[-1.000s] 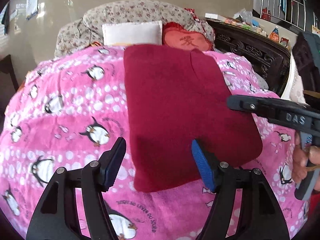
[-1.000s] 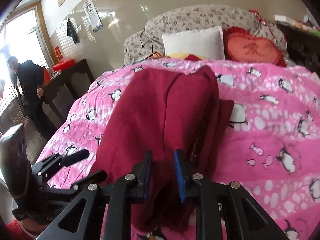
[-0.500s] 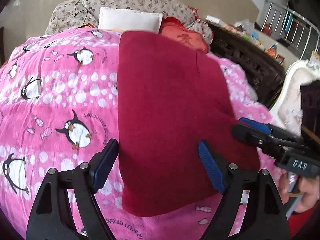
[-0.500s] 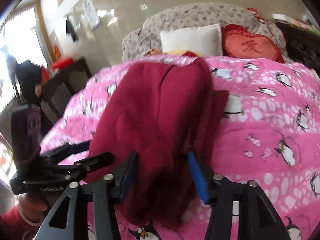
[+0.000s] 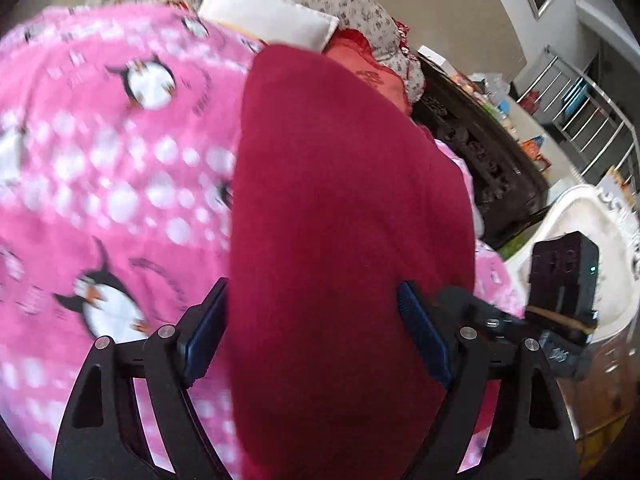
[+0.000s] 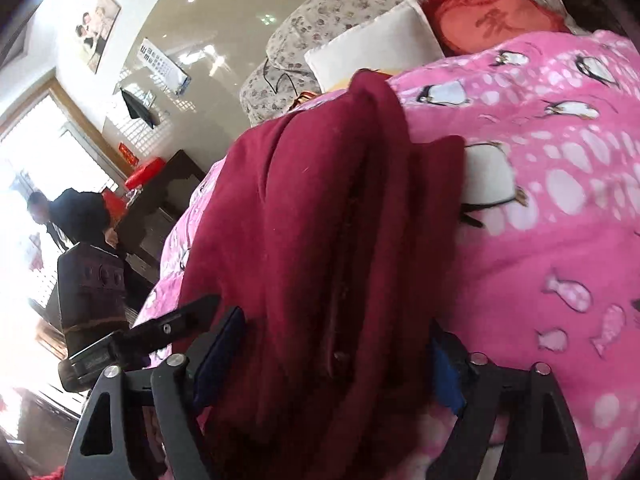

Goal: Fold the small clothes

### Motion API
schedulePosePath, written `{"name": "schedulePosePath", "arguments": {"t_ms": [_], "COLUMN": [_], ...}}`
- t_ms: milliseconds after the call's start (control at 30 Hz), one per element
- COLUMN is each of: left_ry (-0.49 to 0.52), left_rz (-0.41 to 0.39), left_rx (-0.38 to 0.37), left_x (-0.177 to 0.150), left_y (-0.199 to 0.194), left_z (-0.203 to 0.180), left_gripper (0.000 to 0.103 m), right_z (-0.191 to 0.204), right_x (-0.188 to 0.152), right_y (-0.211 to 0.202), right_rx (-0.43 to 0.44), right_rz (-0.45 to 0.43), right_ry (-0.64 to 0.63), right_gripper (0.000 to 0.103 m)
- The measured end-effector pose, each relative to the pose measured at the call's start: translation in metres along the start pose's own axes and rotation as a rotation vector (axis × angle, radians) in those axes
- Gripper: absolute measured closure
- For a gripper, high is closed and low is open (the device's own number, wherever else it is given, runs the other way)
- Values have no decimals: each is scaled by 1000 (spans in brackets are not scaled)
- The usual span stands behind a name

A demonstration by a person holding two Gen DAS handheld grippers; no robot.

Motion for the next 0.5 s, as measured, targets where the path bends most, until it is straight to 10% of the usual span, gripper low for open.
{"name": "schedulePosePath", "arguments": {"t_ms": [167,500], "left_ry": [51,71], "left_rz": [-32,-67], "left_rx": [17,49], "left_x": [-6,-49], "left_y": [-29,-138], "left_z": [-9,9], "left_gripper": [31,31], "right_z": [26,118], "right_x": [-2,-43], "right_y": [-13,-23], "right_rx": [19,157], "right_rz": [-1,78], "right_ry": [-44,-111], "right_gripper": [57,58]}}
Point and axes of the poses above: each gripper's, at about its wrist camera, not at the fingertips, and y roughly the way its jaws point, z to its left, x to its top, the point moved 3 cm from there along y, roughly the way its jaws point, and after that the axes turned 15 degrees about x, right-handed, at the moved point
